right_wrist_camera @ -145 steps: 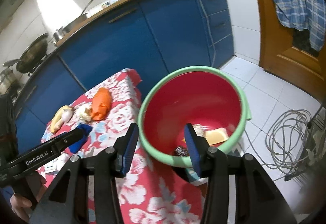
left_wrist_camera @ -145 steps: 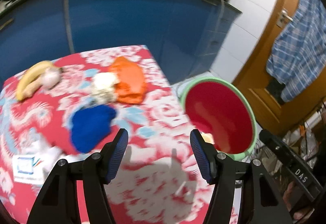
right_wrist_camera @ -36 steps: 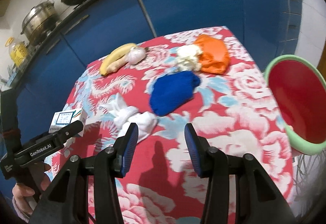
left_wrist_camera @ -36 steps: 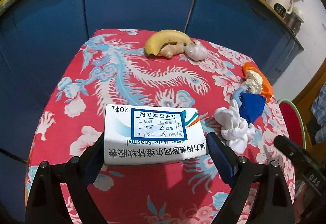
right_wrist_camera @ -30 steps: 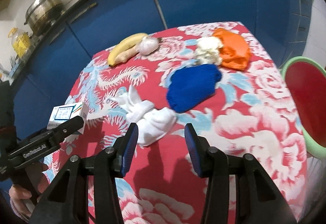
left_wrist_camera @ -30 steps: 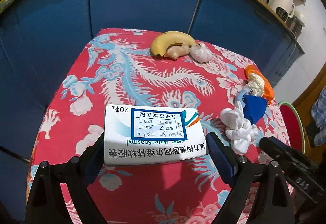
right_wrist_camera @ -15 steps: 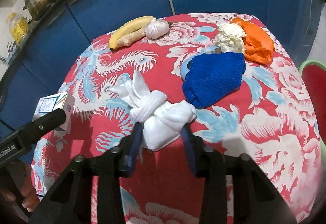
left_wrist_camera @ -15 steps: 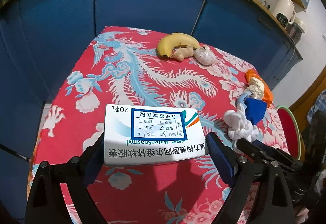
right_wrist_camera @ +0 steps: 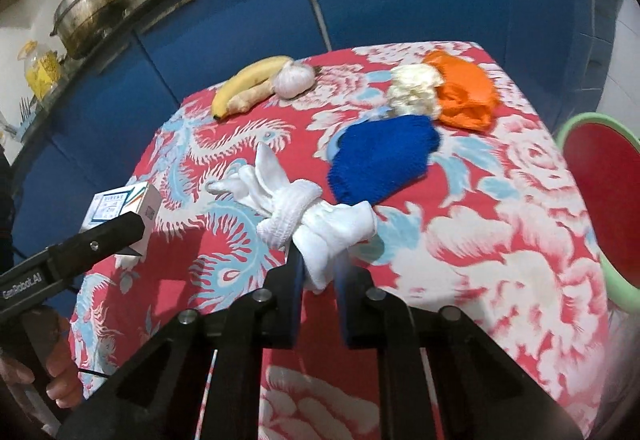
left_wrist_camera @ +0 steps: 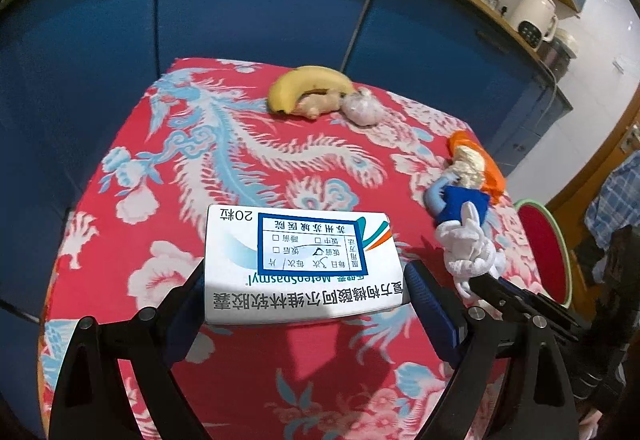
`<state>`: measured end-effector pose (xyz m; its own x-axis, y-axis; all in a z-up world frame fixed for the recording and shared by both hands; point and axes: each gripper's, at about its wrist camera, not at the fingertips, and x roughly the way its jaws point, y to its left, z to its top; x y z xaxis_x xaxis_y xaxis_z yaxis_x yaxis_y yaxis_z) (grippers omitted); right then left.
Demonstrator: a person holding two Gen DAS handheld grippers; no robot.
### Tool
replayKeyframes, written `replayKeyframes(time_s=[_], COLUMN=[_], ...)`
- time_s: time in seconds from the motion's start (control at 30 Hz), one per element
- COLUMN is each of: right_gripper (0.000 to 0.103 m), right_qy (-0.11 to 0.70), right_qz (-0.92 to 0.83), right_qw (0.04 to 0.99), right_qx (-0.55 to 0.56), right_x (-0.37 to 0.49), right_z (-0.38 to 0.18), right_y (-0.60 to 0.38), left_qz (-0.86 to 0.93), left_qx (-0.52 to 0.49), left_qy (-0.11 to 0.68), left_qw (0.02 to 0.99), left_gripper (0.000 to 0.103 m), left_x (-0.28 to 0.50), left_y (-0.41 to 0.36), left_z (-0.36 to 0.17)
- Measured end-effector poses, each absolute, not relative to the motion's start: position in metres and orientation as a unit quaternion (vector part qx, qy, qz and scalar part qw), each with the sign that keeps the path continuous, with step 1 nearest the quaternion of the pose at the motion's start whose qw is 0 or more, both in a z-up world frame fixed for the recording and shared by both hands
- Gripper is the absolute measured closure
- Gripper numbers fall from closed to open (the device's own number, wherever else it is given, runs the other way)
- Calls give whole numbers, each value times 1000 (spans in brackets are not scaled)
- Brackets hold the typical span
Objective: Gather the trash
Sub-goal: 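Carry the medicine box and white gloves over the red bucket with both tools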
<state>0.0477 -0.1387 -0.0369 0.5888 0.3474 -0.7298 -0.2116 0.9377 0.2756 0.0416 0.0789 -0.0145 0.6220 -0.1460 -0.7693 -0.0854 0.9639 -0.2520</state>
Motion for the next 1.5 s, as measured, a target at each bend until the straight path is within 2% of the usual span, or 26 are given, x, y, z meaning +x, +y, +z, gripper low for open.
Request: replayKeyframes(time_s=[0.83, 1.5], right_gripper=[86, 85], right_qy=[366, 369], right_qz=[33, -68], right_qw=[919, 907], right_qx=[143, 190], right_x=[14, 16], right_z=[2, -24], right_y=[-280, -383], left_qz=[-104, -188], left_qx=[-77, -31], left_qy=[432, 427], left_qw=[892, 884], left_gripper=[10, 10], left_x=[58, 86], left_y=[-18, -126], left_z=[11, 19])
